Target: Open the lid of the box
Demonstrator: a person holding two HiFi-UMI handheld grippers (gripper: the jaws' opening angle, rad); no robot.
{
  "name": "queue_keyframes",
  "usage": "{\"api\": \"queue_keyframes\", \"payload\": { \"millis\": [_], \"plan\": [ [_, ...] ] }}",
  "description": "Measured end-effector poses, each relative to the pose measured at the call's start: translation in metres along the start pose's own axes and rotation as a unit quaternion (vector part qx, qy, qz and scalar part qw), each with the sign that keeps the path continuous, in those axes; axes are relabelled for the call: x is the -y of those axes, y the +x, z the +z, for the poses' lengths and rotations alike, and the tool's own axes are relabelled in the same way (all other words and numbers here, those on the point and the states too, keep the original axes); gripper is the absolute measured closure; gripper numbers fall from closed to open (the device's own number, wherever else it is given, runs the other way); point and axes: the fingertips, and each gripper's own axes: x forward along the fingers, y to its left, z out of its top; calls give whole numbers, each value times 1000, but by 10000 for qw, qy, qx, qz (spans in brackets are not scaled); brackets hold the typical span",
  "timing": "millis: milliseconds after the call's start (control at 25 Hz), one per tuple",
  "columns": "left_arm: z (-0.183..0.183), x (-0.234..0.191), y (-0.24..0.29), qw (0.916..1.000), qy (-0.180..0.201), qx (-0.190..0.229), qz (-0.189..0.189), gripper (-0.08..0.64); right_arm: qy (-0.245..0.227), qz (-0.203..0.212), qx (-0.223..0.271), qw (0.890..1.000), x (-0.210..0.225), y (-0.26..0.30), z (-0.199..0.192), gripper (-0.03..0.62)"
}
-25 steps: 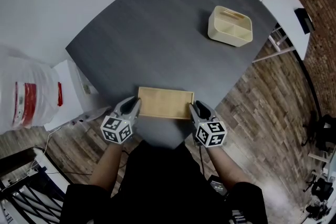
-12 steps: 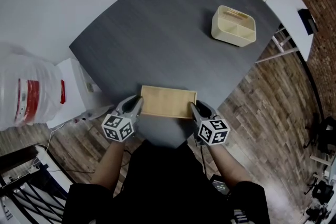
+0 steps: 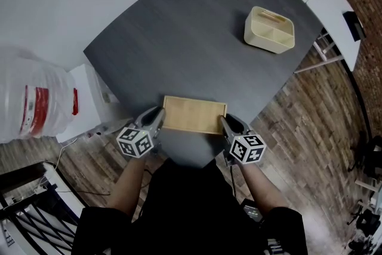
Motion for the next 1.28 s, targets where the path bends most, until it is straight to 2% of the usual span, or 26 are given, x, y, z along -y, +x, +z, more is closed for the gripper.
{"api": "queue_keyframes", "payload": {
  "millis": [160, 280, 480, 560, 640, 800, 920, 1120, 1200, 1280],
  "plan": [
    [0, -1, -1, 10000, -39, 1, 57, 495, -51, 58, 27, 10000, -1, -2, 1, 503],
    [1, -3, -2, 9999, -40, 11, 131, 489, -37, 168, 73, 9998, -1, -6, 3, 529],
    [1, -3, -2, 9995, 168, -10, 268, 494, 322, 382, 46, 9987, -1, -4, 0, 519],
    [1, -3, -2, 9994, 215, -10, 280, 499, 527, 439, -34, 9976, -2, 1, -4, 474],
    [2, -4, -2, 9993, 229, -23, 290, 499, 672, 417, -78, 9968, -2, 5, -6, 488],
    [2, -4, -2, 9995, 105, -38, 311, 499, 564, 401, -146, 9975, -2, 4, -6, 492],
    [2, -5, -3, 9994, -27, -8, 348, 499, 629, 422, -169, 9970, 0, 3, -6, 494],
    [2, -6, -2, 9994, -37, -46, 355, 495, 763, 372, -133, 9963, 15, -7, -5, 499],
    [2, -6, -2, 9993, 46, -77, 362, 494, 827, 375, -91, 9958, 23, -13, -5, 499],
    [1, -5, -2, 9984, 352, -144, 424, 494, 926, 388, -40, 9949, 29, -17, -5, 500]
  ]
}}
